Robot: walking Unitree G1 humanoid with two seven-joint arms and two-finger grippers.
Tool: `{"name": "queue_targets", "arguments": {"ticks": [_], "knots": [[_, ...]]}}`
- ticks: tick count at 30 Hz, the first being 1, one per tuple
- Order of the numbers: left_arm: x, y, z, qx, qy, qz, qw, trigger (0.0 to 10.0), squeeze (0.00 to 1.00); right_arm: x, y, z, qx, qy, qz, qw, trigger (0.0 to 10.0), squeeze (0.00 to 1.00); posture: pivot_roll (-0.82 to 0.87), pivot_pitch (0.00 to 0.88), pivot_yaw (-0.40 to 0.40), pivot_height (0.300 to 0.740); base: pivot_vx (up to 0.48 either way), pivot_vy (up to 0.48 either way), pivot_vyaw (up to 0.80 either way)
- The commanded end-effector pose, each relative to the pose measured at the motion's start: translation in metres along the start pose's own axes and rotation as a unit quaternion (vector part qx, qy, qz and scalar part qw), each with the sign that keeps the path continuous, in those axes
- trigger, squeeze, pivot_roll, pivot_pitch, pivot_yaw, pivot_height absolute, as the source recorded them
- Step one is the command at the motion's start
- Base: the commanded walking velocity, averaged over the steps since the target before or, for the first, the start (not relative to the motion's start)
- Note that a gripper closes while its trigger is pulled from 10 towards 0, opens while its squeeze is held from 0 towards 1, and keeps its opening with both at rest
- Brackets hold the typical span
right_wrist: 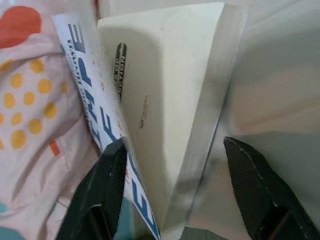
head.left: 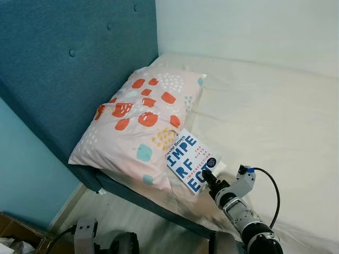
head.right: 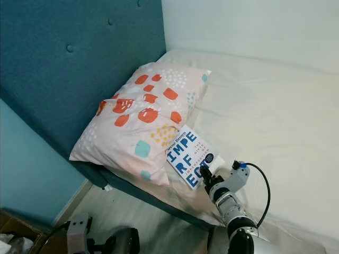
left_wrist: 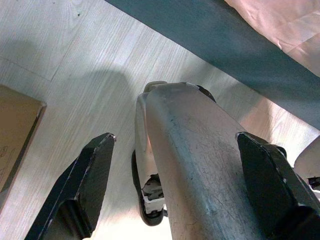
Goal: Clean up the room
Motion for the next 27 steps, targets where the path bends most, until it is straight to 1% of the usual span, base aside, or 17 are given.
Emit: {"name": "queue_targets", "arguments": {"ticks": [1,2,3,7,9,10,11,12,14,16,17,19,22,23,24,27], "knots": [[-0.010,0.030,-0.086,0.141,0.023,-0.012,0.990,10.0,0.00,-0.018,0.005,-0.005,0.002,-0.008,-0.033,0.999,0.0,0.00,0.16,0.273,0.014,0.571,0.000,0.000,0.00],[-0.010,0.030,-0.086,0.140,0.023,-0.012,0.990,10.0,0.00,-0.014,0.004,0.002,-0.019,-0.022,-0.027,0.999,0.0,0.00,0.16,0.273,0.014,0.571,0.000,0.000,0.00],[-0.011,0.030,-0.086,0.140,0.024,-0.012,0.990,10.0,0.00,-0.011,0.004,0.006,-0.029,-0.032,-0.020,0.999,0.0,0.00,0.17,0.274,0.010,0.571,0.000,0.000,0.00],[-0.012,0.031,-0.087,0.138,0.028,-0.012,0.990,10.0,0.00,-0.005,0.002,0.010,-0.037,-0.042,-0.004,0.998,0.0,0.00,0.18,0.277,0.006,0.571,0.000,0.000,0.00],[-0.012,0.033,-0.091,0.138,0.034,-0.010,0.990,10.0,0.00,0.005,0.000,0.010,-0.037,-0.050,0.020,0.998,0.0,0.00,0.20,0.281,0.004,0.571,0.000,0.000,0.00],[-0.012,0.033,-0.091,0.138,0.034,-0.010,0.990,10.0,0.00,0.005,0.000,0.010,-0.037,-0.050,0.020,0.998,0.0,0.00,0.20,0.281,0.004,0.571,0.000,0.000,0.00],[-0.009,0.037,-0.095,0.139,0.039,-0.007,0.990,10.0,0.00,0.014,-0.002,0.009,-0.034,-0.056,0.042,0.997,0.0,0.00,0.21,0.285,0.004,0.571,0.000,0.000,0.00],[-0.008,0.038,-0.096,0.140,0.040,-0.005,0.989,10.0,0.00,0.018,-0.003,0.010,-0.034,-0.056,0.050,0.997,0.0,0.00,0.21,0.285,0.004,0.571,0.000,0.000,0.00],[-0.007,0.039,-0.097,0.141,0.040,-0.005,0.989,10.0,0.00,0.020,-0.003,0.010,-0.034,-0.056,0.055,0.996,0.0,0.00,0.21,0.286,0.004,0.571,0.000,0.000,0.00],[-0.006,0.040,-0.098,0.142,0.040,-0.003,0.989,10.0,0.00,0.023,-0.004,0.014,-0.036,-0.055,0.064,0.996,0.0,0.00,0.21,0.288,0.006,0.571,0.000,0.000,0.00],[-0.004,0.041,-0.099,0.143,0.041,0.000,0.989,10.0,0.00,0.025,-0.003,0.022,-0.042,-0.055,0.077,0.995,0.0,0.00,0.21,0.288,0.006,0.571,0.000,0.000,0.00],[-0.004,0.041,-0.099,0.143,0.041,0.000,0.989,10.0,0.00,0.025,-0.002,0.025,-0.045,-0.053,0.080,0.994,0.0,0.00,0.21,0.288,0.005,0.571,0.000,0.000,0.00],[-0.005,0.040,-0.097,0.140,0.042,-0.001,0.989,10.0,0.00,0.017,0.002,0.037,-0.045,-0.026,0.068,0.996,0.0,0.00,0.20,0.285,0.002,0.571,0.000,0.000,0.00],[-0.005,0.040,-0.097,0.140,0.042,-0.001,0.989,10.0,0.00,0.017,0.002,0.037,-0.045,-0.026,0.068,0.996,0.0,0.00,0.20,0.285,0.002,0.571,0.000,0.000,0.00],[-0.006,0.039,-0.096,0.139,0.042,-0.001,0.989,10.0,0.00,0.014,0.004,0.043,-0.047,-0.011,0.064,0.997,0.0,0.00,0.19,0.283,0.001,0.571,0.000,0.000,0.00],[-0.006,0.038,-0.096,0.138,0.042,-0.002,0.989,10.0,0.00,0.011,0.005,0.047,-0.048,-0.002,0.061,0.997,0.0,0.00,0.19,0.282,-0.001,0.571,0.000,0.000,0.00]]}}
Point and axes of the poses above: a point about 5 cm out from each wrist's last joint towards the gripper, its own y axis pointing back from the gripper into the wrist, its own z axis along the axis of the wrist's last joint, x = y × z, the point moved 5 cm from there along -y, pointing out of the wrist towards the gripper, and after that the axes turned 12 degrees about -y, right-handed, at the moved point
